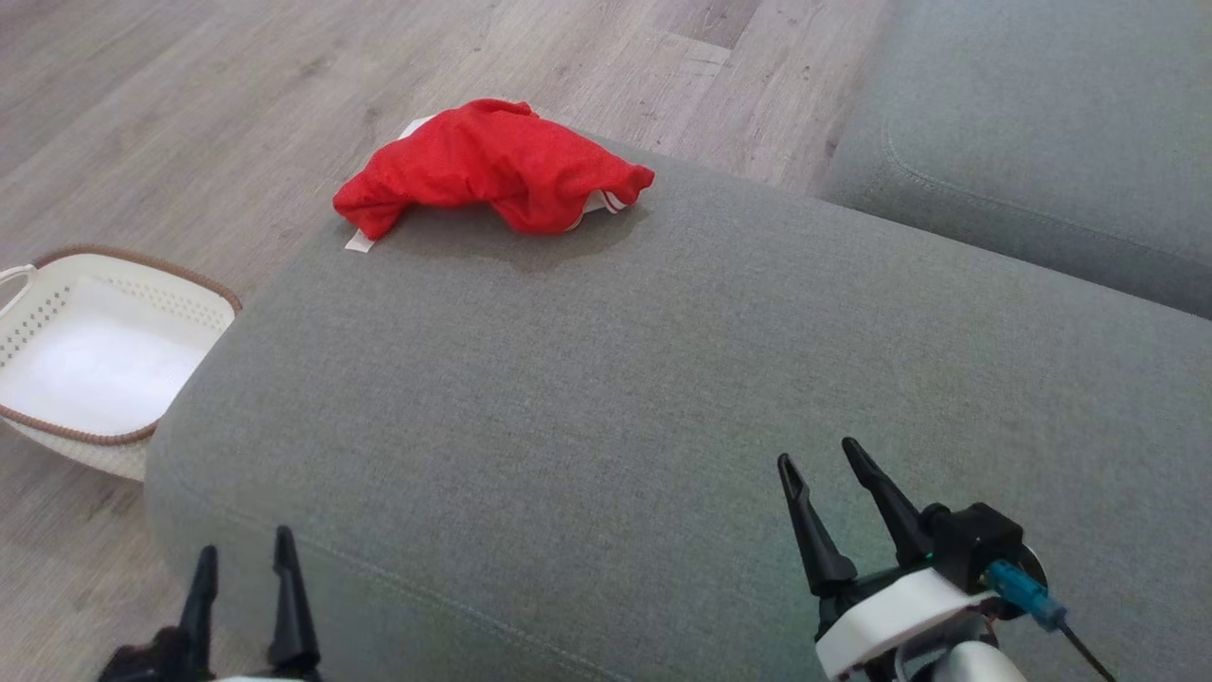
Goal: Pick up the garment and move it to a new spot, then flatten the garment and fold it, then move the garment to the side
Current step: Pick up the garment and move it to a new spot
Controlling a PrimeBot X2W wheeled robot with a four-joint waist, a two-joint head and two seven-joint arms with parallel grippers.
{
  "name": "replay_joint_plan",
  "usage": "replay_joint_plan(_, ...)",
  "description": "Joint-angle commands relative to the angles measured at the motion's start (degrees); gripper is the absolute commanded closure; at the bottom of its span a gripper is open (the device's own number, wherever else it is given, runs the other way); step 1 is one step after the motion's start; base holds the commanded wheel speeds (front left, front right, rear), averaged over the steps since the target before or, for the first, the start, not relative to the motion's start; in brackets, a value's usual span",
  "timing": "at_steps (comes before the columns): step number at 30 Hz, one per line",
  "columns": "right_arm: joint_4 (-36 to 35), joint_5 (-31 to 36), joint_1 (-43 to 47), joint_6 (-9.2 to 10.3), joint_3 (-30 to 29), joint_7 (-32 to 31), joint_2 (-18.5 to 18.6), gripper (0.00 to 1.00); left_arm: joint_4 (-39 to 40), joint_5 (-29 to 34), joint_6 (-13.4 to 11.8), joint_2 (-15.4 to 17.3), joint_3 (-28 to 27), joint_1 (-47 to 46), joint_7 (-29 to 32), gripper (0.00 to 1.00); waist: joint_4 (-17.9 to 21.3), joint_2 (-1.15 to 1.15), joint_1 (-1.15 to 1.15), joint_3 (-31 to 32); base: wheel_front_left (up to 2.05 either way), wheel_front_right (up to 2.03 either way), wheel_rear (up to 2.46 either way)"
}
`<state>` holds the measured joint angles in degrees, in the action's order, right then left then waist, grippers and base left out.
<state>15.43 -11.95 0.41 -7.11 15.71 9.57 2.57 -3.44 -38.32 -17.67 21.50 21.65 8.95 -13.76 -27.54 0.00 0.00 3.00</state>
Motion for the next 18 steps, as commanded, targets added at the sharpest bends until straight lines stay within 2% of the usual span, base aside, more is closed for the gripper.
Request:
replay_joint_plan(1, -1.5, -0.1, -3.1, -0.37, 1.1, 0.8, 0.3, 0.0, 2.0, 0.3, -0.3, 2.0, -3.5, -2.2, -0.8, 0.0, 0.0, 0.0, 0.0, 0.0, 0.0, 0.0, 0.0)
replay_joint_plan(6, -1.7, 0.1, -1.8, -0.37, -0.5, 0.5, 0.3, 0.0, 2.7, 1.3, 0.3, 5.4, -4.5, -4.7, 0.7, 0.0, -0.3, 0.0, 0.0, -0.2, 0.0, 0.0, 0.0)
replay_joint_plan(10, -3.1, 1.0, 0.1, -0.37, -3.0, -0.1, 0.3, 0.0, 3.6, 2.1, 2.7, 10.0, -4.8, -11.7, 5.1, 0.0, -0.6, 0.0, 0.0, -1.0, 0.0, 0.0, 0.0)
replay_joint_plan(14, -6.2, 2.9, 0.3, -0.37, -3.8, -2.0, 0.3, 0.0, 4.2, 2.0, 4.2, 14.4, -7.3, -20.7, 8.9, 0.0, 3.5, 0.0, 0.0, -4.5, 0.0, 0.0, 0.0)
replay_joint_plan(18, -10.4, 5.9, -1.8, -0.37, -4.2, -4.8, 0.3, 0.0, 2.8, 2.0, 7.3, 18.2, -8.3, -31.5, 12.7, 0.0, 8.8, 0.0, 0.0, -10.7, 0.0, 0.0, 0.0)
